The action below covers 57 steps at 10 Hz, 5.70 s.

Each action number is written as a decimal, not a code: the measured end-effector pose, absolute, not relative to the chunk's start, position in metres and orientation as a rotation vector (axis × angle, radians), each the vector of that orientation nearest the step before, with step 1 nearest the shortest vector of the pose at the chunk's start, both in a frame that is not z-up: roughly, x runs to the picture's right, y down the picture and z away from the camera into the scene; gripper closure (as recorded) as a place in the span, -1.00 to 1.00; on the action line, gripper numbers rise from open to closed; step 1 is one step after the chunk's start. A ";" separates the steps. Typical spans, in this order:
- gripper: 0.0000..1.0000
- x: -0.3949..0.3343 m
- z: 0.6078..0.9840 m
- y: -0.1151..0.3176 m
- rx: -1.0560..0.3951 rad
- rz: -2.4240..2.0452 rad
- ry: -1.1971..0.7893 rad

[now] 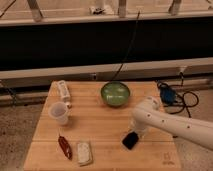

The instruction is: Place the eraser in the ceramic cup

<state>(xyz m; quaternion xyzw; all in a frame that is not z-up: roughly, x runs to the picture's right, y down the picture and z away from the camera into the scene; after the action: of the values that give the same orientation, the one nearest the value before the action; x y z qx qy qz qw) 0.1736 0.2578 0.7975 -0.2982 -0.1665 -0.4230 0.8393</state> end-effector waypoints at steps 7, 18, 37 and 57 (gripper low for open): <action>1.00 0.161 0.778 0.221 -0.637 -0.940 -0.323; 1.00 0.101 0.753 0.161 -0.605 -1.084 -0.272; 1.00 -0.051 0.754 0.056 -0.503 -1.327 -0.214; 1.00 -0.178 0.747 0.033 -0.400 -1.543 -0.226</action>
<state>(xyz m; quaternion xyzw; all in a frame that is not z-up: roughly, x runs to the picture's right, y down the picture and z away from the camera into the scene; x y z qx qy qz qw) -0.1777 0.0334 0.7473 -0.1791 -0.1012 -0.6910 0.6930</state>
